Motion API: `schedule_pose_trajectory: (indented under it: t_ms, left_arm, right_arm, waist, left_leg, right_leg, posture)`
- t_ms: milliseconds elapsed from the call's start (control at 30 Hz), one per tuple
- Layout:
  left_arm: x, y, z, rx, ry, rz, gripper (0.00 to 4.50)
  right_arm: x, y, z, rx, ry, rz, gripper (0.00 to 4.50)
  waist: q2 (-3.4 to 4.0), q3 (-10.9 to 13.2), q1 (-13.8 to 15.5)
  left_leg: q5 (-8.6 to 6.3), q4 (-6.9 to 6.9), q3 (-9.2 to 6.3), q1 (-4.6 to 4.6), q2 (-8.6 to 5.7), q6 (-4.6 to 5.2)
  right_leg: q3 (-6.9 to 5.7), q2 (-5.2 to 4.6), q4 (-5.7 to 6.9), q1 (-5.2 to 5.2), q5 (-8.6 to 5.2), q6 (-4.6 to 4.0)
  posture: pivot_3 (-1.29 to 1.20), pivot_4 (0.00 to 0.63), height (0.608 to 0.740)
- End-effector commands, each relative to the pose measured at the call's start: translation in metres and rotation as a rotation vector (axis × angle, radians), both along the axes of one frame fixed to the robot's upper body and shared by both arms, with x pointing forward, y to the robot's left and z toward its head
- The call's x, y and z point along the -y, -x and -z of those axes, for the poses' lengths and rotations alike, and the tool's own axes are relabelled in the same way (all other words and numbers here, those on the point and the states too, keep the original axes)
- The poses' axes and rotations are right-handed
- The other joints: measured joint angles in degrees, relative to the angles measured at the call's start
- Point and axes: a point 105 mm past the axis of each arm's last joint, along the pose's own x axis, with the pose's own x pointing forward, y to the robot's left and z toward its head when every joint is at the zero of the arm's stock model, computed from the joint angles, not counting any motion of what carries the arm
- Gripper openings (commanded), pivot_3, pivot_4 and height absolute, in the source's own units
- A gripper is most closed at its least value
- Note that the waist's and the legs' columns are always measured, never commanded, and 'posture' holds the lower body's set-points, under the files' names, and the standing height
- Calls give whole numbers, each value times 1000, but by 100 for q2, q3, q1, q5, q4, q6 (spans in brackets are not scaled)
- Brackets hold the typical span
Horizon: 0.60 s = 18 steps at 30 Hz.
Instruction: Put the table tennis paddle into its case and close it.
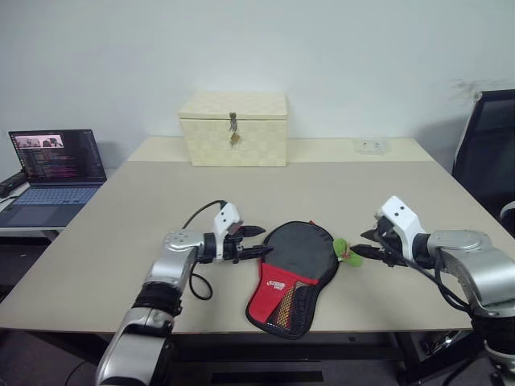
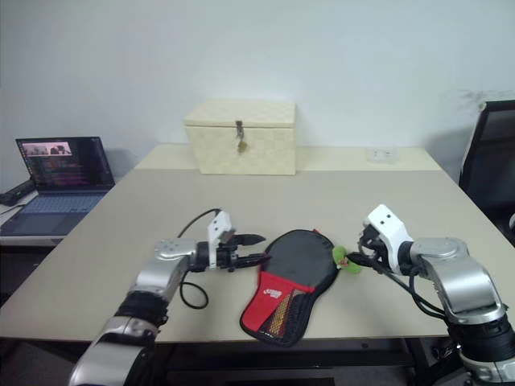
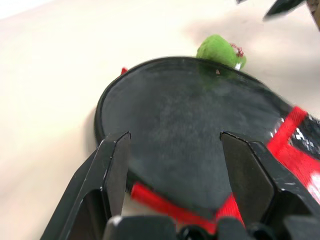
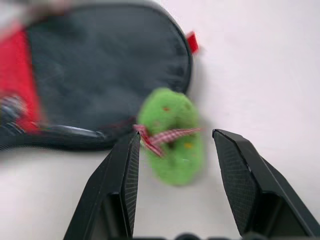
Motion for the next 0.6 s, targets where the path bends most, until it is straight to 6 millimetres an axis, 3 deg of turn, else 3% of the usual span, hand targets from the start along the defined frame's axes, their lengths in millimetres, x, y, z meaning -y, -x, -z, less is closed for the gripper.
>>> schedule_pose_trajectory:
  t_ms: [33,100,233,433,600]
  left_arm:
    - [-7,6,-22,52,26,-8,3103]
    - [-8,10,-23,51,12,0,3103]
    - [-8,10,-28,57,10,-5,3103]
    - [-7,9,-34,66,11,6,3103]
    - [-7,10,-35,71,4,5,3103]
  right_arm:
    - [-14,17,2,-64,-106,8,2427]
    - [-29,27,16,-120,-138,-1,2427]
    - [-41,20,31,-141,-175,82,2427]
    - [-32,-1,48,-129,-157,218,2427]
    - [-26,-6,60,-150,-140,268,2427]
  waist:
    - [1,1,16]
    - [1,0,22]
    - [2,1,31]
    - [2,1,22]
    - [3,1,16]
  left_leg:
    - [0,1,-2,0,0,0]
    - [0,-1,-9,-1,-2,0]
    - [0,3,-15,-3,-8,0]
    - [0,1,-8,1,-8,0]
    - [0,-6,-4,1,-7,0]
  right_leg:
    - [0,-1,0,0,0,-1]
    - [1,-1,-3,2,-1,-3]
    - [-1,-1,-7,8,-1,-2]
    - [-7,1,-10,9,0,0]
    - [-6,2,-13,6,-1,-1]
  posture:
    - [0,150,740]
    - [0,150,740]
    - [0,150,740]
    - [0,150,740]
    - [0,150,740]
